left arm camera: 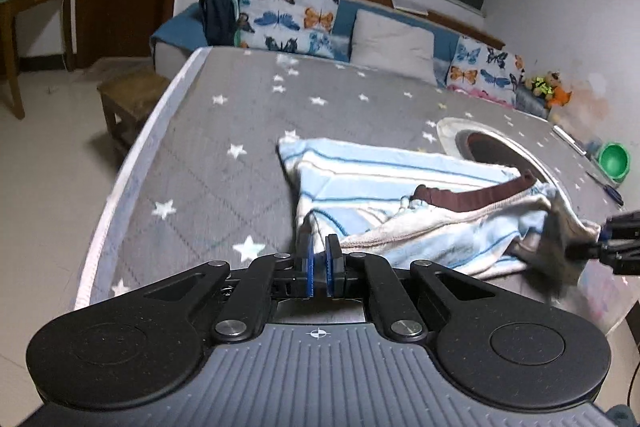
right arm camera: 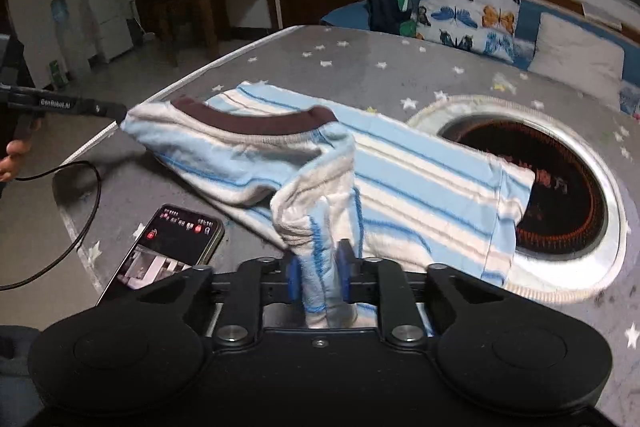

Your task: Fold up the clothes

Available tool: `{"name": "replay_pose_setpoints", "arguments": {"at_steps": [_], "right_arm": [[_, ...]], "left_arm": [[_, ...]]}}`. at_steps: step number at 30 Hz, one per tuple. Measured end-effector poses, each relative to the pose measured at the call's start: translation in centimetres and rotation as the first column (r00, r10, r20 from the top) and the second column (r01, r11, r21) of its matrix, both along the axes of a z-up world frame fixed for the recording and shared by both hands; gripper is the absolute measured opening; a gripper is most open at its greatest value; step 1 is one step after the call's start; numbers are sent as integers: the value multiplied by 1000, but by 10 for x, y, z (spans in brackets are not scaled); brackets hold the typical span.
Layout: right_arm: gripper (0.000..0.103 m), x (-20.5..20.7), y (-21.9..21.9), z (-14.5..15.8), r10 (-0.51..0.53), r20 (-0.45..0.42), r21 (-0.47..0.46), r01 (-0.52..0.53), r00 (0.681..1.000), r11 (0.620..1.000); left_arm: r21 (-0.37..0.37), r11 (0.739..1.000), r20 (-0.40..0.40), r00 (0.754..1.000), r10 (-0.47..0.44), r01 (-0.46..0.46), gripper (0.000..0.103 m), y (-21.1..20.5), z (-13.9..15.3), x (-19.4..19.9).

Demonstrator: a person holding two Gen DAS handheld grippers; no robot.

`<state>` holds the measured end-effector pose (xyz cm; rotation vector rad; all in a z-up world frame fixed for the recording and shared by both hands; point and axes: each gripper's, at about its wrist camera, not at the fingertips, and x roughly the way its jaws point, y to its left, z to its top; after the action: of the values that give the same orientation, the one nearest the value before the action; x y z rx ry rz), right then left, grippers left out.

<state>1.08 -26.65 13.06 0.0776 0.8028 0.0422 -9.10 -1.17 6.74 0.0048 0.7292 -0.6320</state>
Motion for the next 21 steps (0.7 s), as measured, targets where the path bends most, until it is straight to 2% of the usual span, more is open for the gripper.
{"name": "replay_pose_setpoints", "arguments": {"at_steps": [3, 6, 8, 10, 12, 17, 21], "right_arm": [[49, 7, 5, 3, 9, 23, -39, -8, 1000, 999], [50, 15, 11, 3, 23, 36, -91, -19, 999, 996], [50, 19, 15, 3, 32, 45, -126, -27, 998, 992], [50, 24, 18, 1, 40, 40, -164, -33, 998, 986], [50, 27, 20, -2, 46, 30, -192, -39, 999, 981], [47, 32, 14, -2, 45, 12, -165, -43, 999, 985], [48, 36, 11, -1, 47, 2, -146, -46, 999, 988]], "left_arm": [[-4, 1000, -2, 1000, 2, -2, 7, 6, 2, 2], [5, 1000, 6, 1000, -5, 5, 10, 6, 5, 1], [19, 999, 34, 999, -33, 32, 16, 2, 8, -3], [33, 998, 62, 996, -61, 59, 29, -1, 11, -7], [68, 992, 104, 988, -116, 109, 33, -3, 11, -16], [182, 962, 196, 951, -237, 203, 45, -20, 8, -21], [209, 943, 185, 936, -300, 261, 46, -25, 1, -8]]}}
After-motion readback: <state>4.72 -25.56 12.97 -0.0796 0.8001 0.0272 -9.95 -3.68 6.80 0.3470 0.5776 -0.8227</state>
